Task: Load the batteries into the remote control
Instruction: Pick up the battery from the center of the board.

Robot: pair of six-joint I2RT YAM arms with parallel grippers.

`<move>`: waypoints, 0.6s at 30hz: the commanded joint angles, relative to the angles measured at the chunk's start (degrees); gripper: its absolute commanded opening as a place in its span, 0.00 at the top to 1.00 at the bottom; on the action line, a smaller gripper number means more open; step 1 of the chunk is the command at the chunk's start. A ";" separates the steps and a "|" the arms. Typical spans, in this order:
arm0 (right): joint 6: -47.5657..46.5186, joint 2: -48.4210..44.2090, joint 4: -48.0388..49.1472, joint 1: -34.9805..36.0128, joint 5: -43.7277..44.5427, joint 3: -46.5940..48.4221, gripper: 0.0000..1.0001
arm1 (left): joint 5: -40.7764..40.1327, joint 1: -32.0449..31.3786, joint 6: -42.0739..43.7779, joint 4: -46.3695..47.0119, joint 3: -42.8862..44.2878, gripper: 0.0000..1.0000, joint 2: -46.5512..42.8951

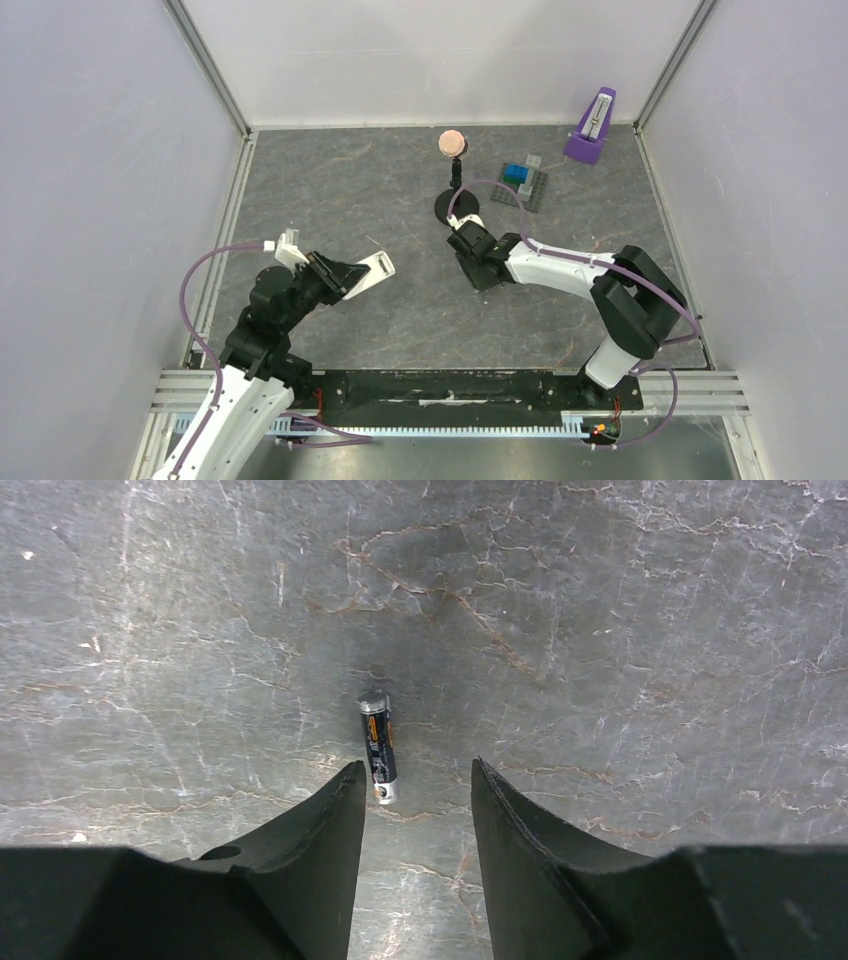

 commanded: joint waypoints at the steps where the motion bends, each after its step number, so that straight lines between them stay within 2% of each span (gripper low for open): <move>1: -2.29 0.79 1.96 -1.23 -0.77 1.05 0.55 | 2.31 0.15 2.79 5.41 1.00 0.98 1.34; 8: -5.01 2.46 4.62 -3.96 -6.97 -1.51 0.64 | 2.51 0.19 3.84 6.39 0.74 0.98 2.28; 14: -4.69 3.04 4.66 -5.32 -10.42 -2.82 0.66 | 2.62 0.15 3.76 6.41 0.65 0.98 1.99; 18: -3.96 2.84 4.45 -6.32 -12.70 -3.25 0.83 | 3.83 0.16 3.49 7.72 0.24 0.98 2.13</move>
